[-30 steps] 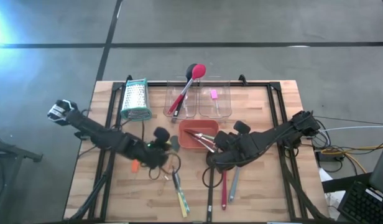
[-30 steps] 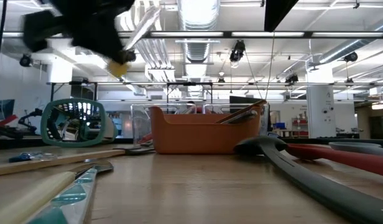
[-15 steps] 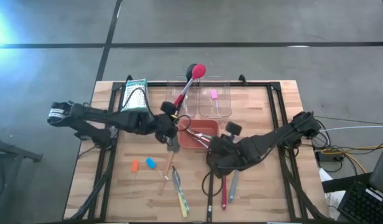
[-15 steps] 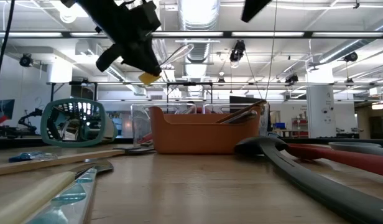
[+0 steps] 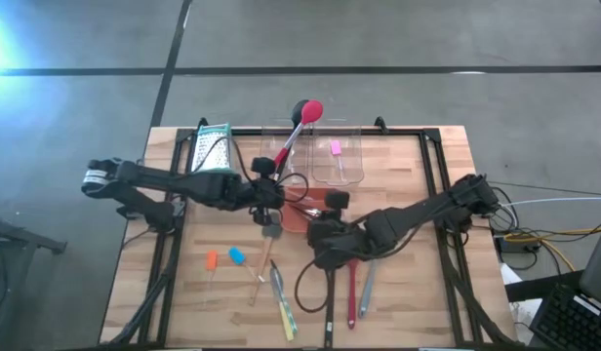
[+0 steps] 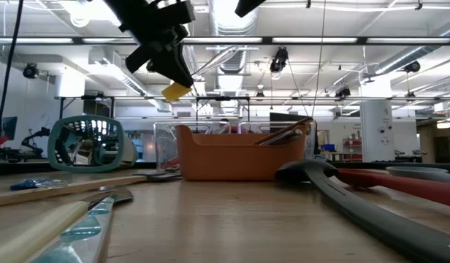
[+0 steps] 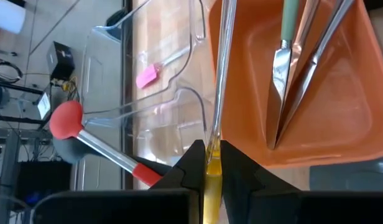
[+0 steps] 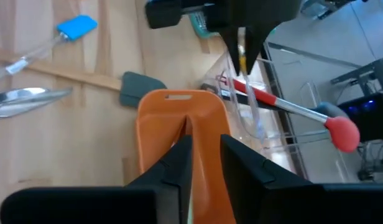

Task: Pick & Place Kitchen Items
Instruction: Put the yellow spatula into the right transparent bin

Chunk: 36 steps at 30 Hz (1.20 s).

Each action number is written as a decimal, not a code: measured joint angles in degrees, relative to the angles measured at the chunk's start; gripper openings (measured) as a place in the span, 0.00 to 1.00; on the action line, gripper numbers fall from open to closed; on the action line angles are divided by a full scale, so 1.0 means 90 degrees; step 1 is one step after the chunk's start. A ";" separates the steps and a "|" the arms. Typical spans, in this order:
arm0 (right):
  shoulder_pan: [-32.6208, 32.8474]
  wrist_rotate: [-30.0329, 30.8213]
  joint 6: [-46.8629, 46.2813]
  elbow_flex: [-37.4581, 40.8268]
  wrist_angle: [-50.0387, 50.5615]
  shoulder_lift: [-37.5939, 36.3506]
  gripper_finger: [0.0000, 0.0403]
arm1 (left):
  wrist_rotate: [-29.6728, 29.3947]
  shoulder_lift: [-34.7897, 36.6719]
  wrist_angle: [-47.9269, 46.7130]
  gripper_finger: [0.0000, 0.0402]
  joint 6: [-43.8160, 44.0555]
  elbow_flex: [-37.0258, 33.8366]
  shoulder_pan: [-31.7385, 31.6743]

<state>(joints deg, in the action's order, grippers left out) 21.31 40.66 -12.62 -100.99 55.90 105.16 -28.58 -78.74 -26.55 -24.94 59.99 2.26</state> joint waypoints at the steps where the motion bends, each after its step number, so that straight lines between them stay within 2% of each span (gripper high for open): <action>1: -0.0038 0.0004 0.0054 0.0000 -0.0040 0.0033 0.21 | -0.0004 -0.0035 -0.0007 0.07 0.0005 0.0023 0.0012; 6: -0.0203 0.0020 0.0512 0.0003 -0.0182 0.0180 0.28 | -0.0025 -0.0194 0.0016 0.07 0.0033 0.0155 0.0120; 11: -0.0403 0.0053 0.0593 0.0028 -0.0160 0.0175 0.34 | -0.0326 -0.0320 -0.0015 0.07 -0.0004 0.0245 0.0244; 21: -0.0719 -0.0006 0.0590 0.0087 -0.0070 0.0188 0.37 | -0.0346 -0.0322 -0.0002 0.07 -0.0052 0.0476 0.0444; 27: -0.0765 -0.0028 0.0581 0.0087 -0.0075 0.0187 0.29 | -0.0352 -0.0322 -0.0008 0.07 -0.0086 0.0514 0.0488; 33: -0.0766 -0.0141 0.0573 0.0087 -0.0073 0.0185 0.06 | -0.0420 -0.0322 -0.0026 0.07 -0.0107 0.0512 0.0488; 36: -0.0766 -0.0158 0.0491 0.0087 -0.0070 0.0185 0.03 | -0.0414 -0.0322 -0.0046 0.07 -0.0104 0.0509 0.0488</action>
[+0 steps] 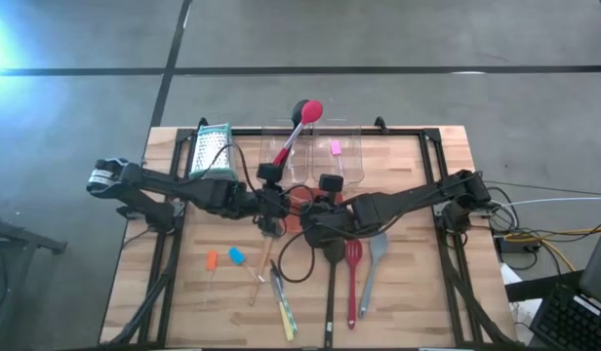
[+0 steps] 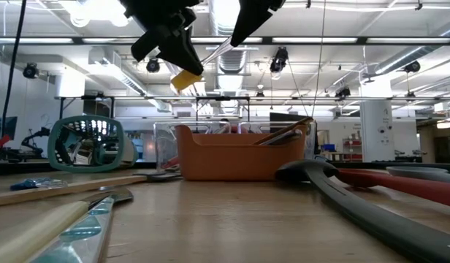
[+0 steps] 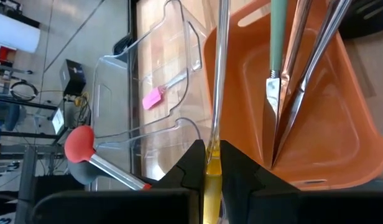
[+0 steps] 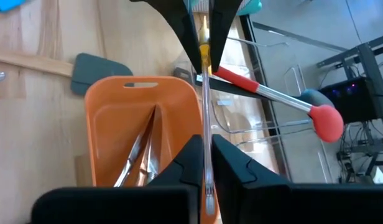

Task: Pick & Place Kitchen Items
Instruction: Put the yellow spatula into the right transparent bin

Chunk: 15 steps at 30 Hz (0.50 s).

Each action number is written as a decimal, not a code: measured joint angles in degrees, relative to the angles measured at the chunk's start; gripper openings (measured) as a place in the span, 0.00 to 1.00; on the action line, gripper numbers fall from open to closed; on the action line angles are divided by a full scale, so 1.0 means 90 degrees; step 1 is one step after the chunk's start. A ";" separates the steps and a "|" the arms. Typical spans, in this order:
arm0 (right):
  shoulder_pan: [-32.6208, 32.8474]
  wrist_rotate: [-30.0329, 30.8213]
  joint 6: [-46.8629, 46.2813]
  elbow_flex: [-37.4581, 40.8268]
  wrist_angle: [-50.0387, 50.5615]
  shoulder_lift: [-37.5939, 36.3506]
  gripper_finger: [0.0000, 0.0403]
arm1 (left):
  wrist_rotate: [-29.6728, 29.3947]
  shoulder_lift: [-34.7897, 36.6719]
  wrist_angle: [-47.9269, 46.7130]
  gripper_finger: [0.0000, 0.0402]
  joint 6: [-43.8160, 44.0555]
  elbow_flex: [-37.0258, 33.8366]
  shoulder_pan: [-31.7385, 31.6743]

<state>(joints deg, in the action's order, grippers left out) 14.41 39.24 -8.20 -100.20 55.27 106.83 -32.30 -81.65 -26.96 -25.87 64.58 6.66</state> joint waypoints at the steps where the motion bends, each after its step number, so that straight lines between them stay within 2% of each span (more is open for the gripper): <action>1: 0.0000 0.0000 -0.0016 0.0000 0.0005 0.0000 0.03 | 0.0008 0.0000 -0.0009 0.07 -0.0009 0.0000 0.0000; 5: -0.0002 -0.0006 -0.0174 0.0000 0.0105 0.0000 0.03 | 0.0028 0.0007 -0.0012 0.09 -0.0048 -0.0007 0.0000; 9: -0.0022 0.0202 -0.0947 0.0002 0.0916 -0.0020 0.02 | -0.0146 0.0031 -0.0214 0.25 -0.0114 -0.0010 0.0002; 12: -0.0062 0.0500 -0.1756 0.0002 0.1779 -0.0038 0.02 | -0.0710 0.0039 -0.0231 0.36 -0.0113 -0.0010 -0.0005; 15: -0.0134 0.0706 -0.2552 0.0003 0.2531 -0.0039 0.02 | -0.1506 0.0041 -0.0282 0.44 -0.0068 -0.0010 -0.0005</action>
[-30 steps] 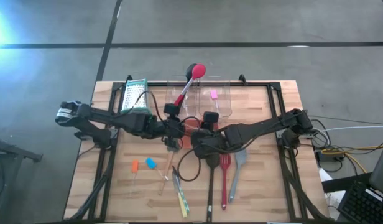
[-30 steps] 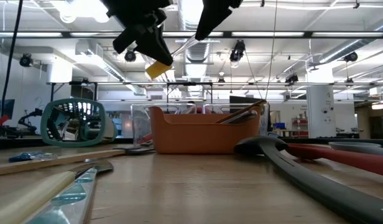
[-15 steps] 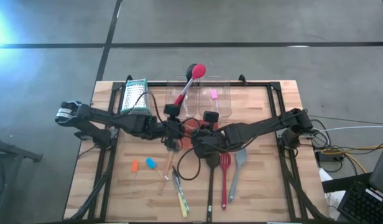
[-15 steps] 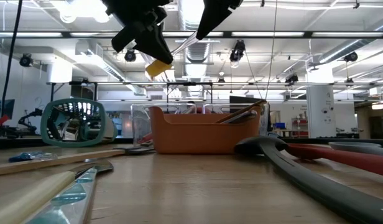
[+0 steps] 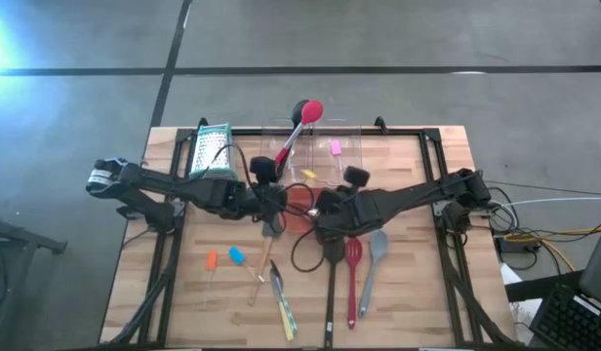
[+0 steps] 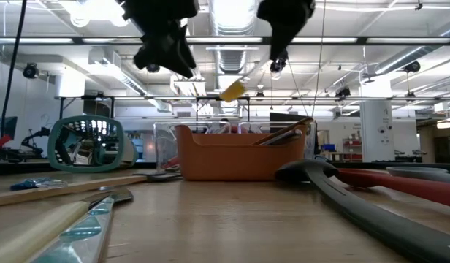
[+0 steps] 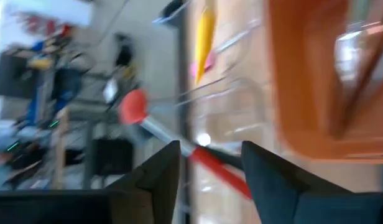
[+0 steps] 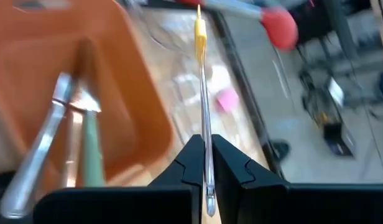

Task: Pick & Place Kitchen Items
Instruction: Put the yellow spatula into the right transparent bin

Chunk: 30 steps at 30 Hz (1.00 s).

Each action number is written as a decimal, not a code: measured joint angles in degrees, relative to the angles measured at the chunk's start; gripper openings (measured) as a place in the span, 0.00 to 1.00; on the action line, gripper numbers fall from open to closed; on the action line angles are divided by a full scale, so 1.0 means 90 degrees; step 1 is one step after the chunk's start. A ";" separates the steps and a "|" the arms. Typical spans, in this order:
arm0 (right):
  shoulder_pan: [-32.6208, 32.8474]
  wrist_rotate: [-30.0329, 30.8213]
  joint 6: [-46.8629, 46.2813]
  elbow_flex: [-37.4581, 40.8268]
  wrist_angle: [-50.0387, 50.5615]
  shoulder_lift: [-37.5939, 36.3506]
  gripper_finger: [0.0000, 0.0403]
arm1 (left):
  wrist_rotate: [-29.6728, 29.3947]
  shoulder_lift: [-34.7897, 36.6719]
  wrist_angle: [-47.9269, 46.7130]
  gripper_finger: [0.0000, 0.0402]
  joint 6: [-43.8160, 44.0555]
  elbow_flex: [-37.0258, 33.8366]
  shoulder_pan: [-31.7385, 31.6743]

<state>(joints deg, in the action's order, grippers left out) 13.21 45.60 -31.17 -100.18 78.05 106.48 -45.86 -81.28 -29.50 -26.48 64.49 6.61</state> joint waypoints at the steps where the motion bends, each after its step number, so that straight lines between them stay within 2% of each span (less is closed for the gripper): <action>1: -0.0037 0.0063 -0.0216 0.0002 0.0210 0.0000 0.02 | -0.0209 0.0000 0.0002 0.45 0.0061 0.0000 0.0000; 5: -0.0346 0.0103 -0.0674 0.0017 0.0646 0.0000 0.02 | -0.0277 0.0005 -0.0010 0.48 0.0495 0.0000 0.0000; 9: -0.0860 0.0108 -0.0598 0.0038 0.0614 0.0000 0.02 | 0.0093 0.0007 -0.0011 0.49 0.1049 -0.0025 0.0000; 15: -0.1680 0.0045 -0.0412 0.0368 0.0455 -0.0101 0.02 | 0.0155 0.0153 -0.0039 0.47 0.1689 -0.0313 0.0010; 18: -0.2021 -0.0306 0.0099 0.0872 -0.0459 -0.0374 0.02 | 0.0116 0.0340 0.0010 0.47 0.1952 -0.0526 0.0010; 23: -0.2497 -0.1235 0.0990 0.2133 -0.3032 -0.1090 0.02 | 0.0087 0.0773 0.0226 0.47 0.2297 -0.0869 0.0010; 26: -0.2761 -0.1384 0.0940 0.2792 -0.4030 -0.1451 0.02 | 0.0094 0.1035 0.0506 0.47 0.2355 -0.1051 0.0010; 30: -0.2995 -0.1391 0.0418 0.3461 -0.4594 -0.1626 0.02 | 0.0119 0.1361 0.1021 0.47 0.2522 -0.1310 0.0010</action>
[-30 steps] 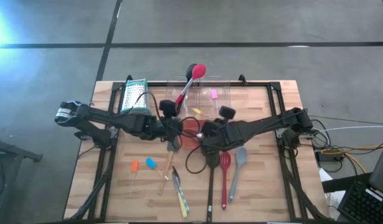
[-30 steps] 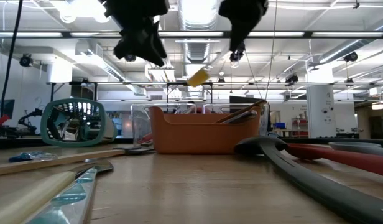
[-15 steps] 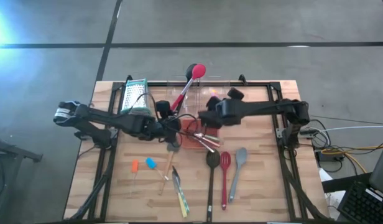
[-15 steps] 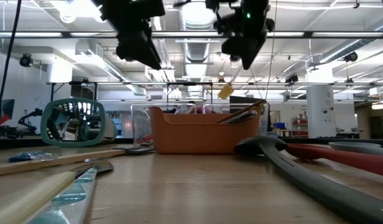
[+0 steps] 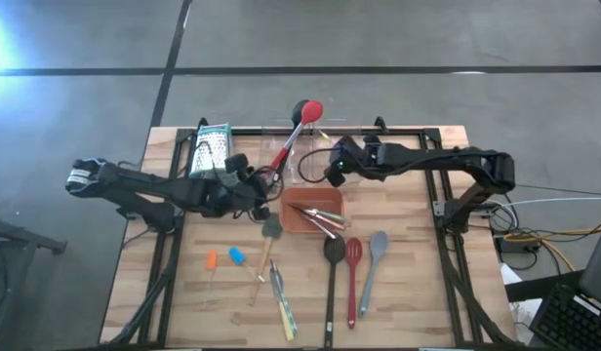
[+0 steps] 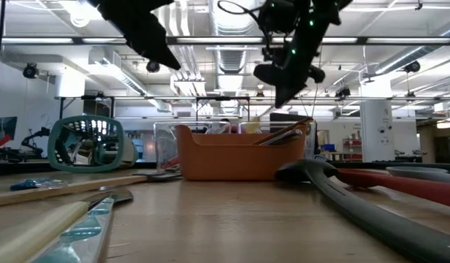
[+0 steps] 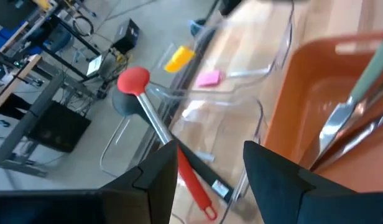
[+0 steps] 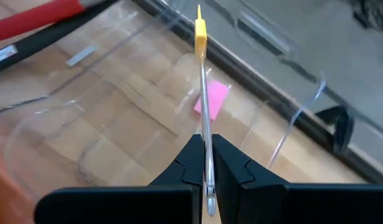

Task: Pick & Place Kitchen Items
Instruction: Put the yellow spatula into the right transparent bin

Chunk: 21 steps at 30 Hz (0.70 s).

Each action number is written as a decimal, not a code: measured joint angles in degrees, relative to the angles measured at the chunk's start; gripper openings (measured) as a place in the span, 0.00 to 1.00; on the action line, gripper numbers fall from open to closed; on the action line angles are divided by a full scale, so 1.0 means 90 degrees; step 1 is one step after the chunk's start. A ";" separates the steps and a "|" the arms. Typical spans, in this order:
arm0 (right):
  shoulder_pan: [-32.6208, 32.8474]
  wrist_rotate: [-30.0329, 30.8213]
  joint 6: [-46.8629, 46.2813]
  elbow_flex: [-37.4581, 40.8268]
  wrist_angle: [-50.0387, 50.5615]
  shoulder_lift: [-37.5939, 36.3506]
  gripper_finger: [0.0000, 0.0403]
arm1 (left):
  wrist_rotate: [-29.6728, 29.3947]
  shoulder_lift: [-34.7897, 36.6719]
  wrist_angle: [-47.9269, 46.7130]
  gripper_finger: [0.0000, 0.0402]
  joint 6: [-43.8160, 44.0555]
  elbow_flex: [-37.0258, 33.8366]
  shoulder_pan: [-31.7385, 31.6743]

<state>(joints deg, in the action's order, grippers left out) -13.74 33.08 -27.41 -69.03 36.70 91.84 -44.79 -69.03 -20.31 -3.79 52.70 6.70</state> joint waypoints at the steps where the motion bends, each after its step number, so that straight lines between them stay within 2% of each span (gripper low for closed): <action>1: -0.0012 -0.0017 -0.0103 0.0139 -0.0150 -0.0012 0.02 | 0.0021 0.0058 0.0132 0.47 0.0021 -0.0055 0.0000; 6: -0.0037 -0.0041 -0.0433 0.0752 -0.1058 -0.0006 0.02 | 0.0048 0.0282 0.0955 0.46 0.0037 -0.0404 0.0000; 11: -0.0159 -0.0250 -0.0920 0.1014 -0.1355 0.0037 0.02 | 0.0063 0.0390 0.1693 0.46 0.0046 -0.0775 0.0000; 18: -0.0277 -0.0612 -0.1104 0.0740 -0.1287 0.0208 0.02 | 0.0201 0.0388 0.2390 0.46 -0.0118 -0.1114 0.0000; 21: -0.0442 -0.0986 -0.1104 0.0546 -0.1249 0.0315 0.02 | 0.0241 0.0389 0.2447 0.46 -0.0119 -0.1197 0.0000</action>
<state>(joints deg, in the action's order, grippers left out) -17.72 24.20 -37.34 -64.11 25.46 94.67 -42.62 -65.53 1.71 -4.86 41.93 6.70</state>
